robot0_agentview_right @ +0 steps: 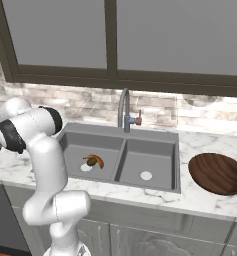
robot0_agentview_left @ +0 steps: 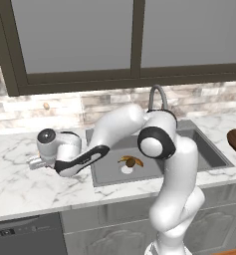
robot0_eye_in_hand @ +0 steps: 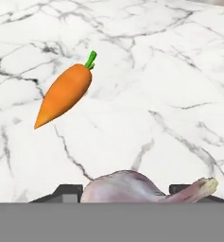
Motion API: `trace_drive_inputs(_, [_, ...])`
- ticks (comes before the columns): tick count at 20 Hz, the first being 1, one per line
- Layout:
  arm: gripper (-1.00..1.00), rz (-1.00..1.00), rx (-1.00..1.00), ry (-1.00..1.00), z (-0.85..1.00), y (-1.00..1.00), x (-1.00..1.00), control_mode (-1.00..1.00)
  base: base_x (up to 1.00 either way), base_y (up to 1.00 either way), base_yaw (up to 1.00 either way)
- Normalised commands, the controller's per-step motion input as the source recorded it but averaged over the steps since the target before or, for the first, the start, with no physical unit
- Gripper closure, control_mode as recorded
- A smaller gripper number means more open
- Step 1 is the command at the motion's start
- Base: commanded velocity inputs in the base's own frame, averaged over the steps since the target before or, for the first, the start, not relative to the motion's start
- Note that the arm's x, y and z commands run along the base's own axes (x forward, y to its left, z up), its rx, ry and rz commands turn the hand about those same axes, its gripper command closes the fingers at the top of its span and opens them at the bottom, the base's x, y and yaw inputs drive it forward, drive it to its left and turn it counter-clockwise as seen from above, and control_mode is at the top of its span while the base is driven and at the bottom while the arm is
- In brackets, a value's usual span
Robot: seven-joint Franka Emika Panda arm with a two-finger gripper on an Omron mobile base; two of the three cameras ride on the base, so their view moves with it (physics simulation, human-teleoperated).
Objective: There is a mixed pile of frozen fruits and vegetables on the counter. Locate all the frozen vegetables and place the items in a bowl on the counter. Take all the frozen fruits and defrost them in a running sink.
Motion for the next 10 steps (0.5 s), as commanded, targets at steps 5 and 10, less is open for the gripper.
trace_drive_inputs(5, [1.0,-0.03,0.0,-0.12,0.53,-0.27,-0.38,-1.0,0.0,0.0,0.0])
trace_drive_inputs(10, [1.0,-0.04,0.0,-0.07,0.69,-0.33,-0.28,-1.0,0.0,0.0,0.0])
